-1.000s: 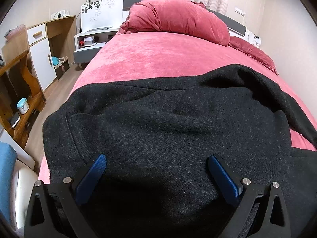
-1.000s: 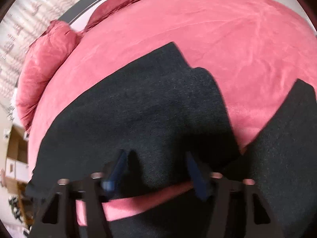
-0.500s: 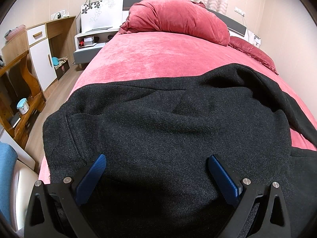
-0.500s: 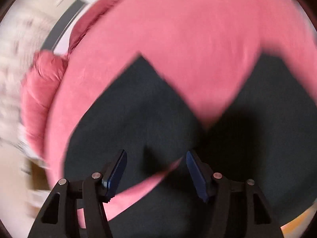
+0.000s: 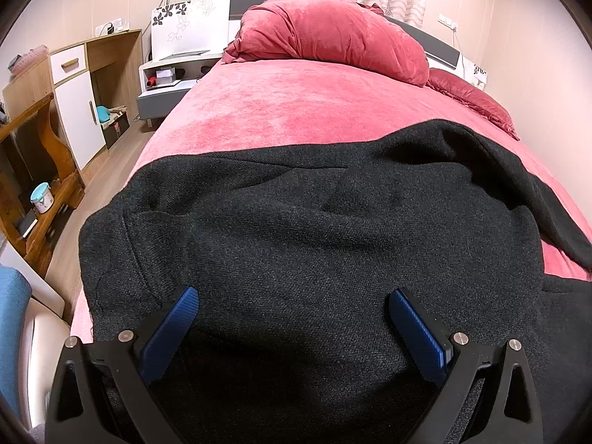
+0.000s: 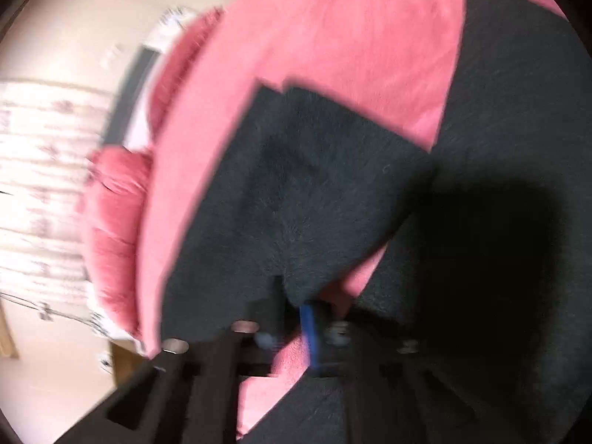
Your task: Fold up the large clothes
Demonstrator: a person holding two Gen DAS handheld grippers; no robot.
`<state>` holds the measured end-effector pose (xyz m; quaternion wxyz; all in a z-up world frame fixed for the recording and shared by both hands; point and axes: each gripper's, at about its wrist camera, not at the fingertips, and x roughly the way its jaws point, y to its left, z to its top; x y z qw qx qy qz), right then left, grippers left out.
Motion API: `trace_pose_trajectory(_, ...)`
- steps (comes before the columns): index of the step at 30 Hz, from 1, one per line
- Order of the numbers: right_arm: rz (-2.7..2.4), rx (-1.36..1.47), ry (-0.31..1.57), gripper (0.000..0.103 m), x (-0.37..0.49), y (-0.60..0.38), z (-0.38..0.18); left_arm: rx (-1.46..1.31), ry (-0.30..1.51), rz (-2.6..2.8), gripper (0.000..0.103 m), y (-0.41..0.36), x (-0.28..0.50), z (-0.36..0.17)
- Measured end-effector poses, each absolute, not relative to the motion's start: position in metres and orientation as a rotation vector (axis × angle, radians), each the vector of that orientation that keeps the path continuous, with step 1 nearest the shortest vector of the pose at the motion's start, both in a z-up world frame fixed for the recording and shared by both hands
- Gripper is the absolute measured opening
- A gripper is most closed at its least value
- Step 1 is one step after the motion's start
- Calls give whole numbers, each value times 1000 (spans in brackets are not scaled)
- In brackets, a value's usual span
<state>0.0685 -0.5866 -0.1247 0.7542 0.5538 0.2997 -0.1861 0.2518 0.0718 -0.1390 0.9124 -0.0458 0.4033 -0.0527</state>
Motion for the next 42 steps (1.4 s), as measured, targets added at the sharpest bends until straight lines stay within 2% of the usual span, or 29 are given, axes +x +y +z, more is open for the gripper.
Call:
trace_pose_trajectory(2, -315, 1198, 531, 5, 56, -580, -97, -91, 830, -108, 103, 71, 251, -138)
trace_pose_trajectory(12, -9, 951, 257, 5, 36, -509, 91, -117, 785, -178, 102, 74, 228, -125)
trace_pose_trajectory(16, 59, 858, 188, 5, 8, -480, 150, -177, 767, -181, 102, 85, 221, -122)
trace_pose_trajectory(20, -14, 826, 189, 5, 39, -494, 183, -224, 798, -187, 102, 90, 231, -122)
trace_pose_trajectory(25, -255, 910, 305, 5, 140, -574, 155, -236, 793, -189, 102, 89, 252, -112)
trace_pose_trajectory(27, -346, 930, 373, 11, 187, -603, 127, -234, 803, -186, 102, 85, 264, -110)
trace_pose_trajectory(28, -380, 947, 419, 16, 210, -614, 110, -226, 804, -181, 102, 83, 271, -108)
trace_pose_trajectory(29, -414, 952, 470, 35, 229, -623, 89, -212, 804, -177, 102, 81, 278, -105)
trace_pose_trajectory(30, -464, 937, 502, 47, 237, -628, 73, -190, 806, -173, 102, 77, 285, -103)
trace_pose_trajectory(32, -518, 869, 498, 49, 242, -626, 46, -114, 795, -163, 102, 71, 299, -101)
trace_pose_trajectory(34, -484, 809, 517, 55, 240, -622, 27, -41, 789, -130, 102, 70, 312, -105)
trace_pose_trajectory(37, -496, 764, 646, 55, 218, -626, -6, -67, 836, -114, 102, 76, 333, -120)
trace_pose_trajectory(40, -561, 785, 722, 56, 186, -642, -37, -52, 822, -108, 103, 73, 333, -131)
trace_pose_trajectory(42, -583, 856, 706, 57, 171, -659, -56, -28, 810, -109, 103, 69, 331, -133)
